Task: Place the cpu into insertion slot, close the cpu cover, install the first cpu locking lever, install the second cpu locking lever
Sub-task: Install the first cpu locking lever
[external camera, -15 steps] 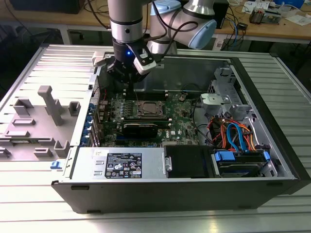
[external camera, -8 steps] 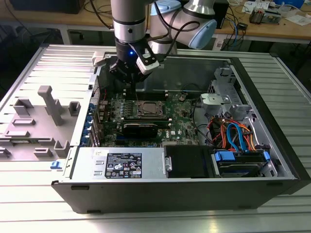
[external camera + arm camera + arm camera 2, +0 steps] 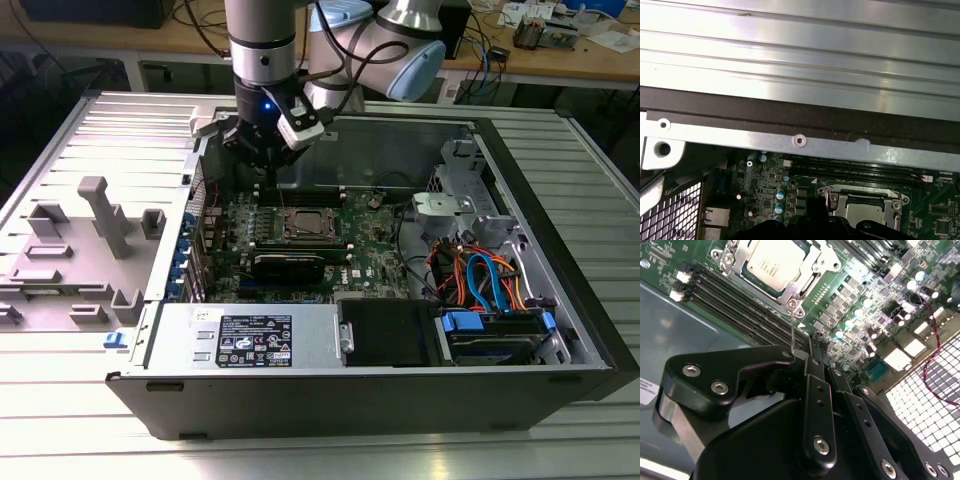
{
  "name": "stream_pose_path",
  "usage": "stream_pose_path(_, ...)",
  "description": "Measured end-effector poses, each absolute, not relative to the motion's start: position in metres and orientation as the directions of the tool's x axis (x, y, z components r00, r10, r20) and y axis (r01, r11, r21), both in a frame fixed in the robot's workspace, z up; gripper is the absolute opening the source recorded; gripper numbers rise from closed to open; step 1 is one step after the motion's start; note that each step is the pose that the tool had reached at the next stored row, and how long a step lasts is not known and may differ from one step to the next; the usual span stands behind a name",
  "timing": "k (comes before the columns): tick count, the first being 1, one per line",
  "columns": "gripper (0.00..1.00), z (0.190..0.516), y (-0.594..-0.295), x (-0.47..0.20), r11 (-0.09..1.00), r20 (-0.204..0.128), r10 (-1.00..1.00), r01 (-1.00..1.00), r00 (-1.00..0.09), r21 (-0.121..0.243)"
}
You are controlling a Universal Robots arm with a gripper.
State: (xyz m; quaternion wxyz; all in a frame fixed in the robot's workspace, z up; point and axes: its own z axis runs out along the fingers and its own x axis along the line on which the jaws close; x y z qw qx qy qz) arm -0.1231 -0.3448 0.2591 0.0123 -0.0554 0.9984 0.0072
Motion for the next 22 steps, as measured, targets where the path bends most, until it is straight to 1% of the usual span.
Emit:
stream_pose_path(10,0.11,0.258,-0.343,-0.098,0.994,-0.025,-0.111,-0.111,-0.994,0.013)
stream_pose_path(22,0.11,0.258,-0.343,-0.097,0.994,-0.025,-0.111,-0.111,-0.994,0.014)
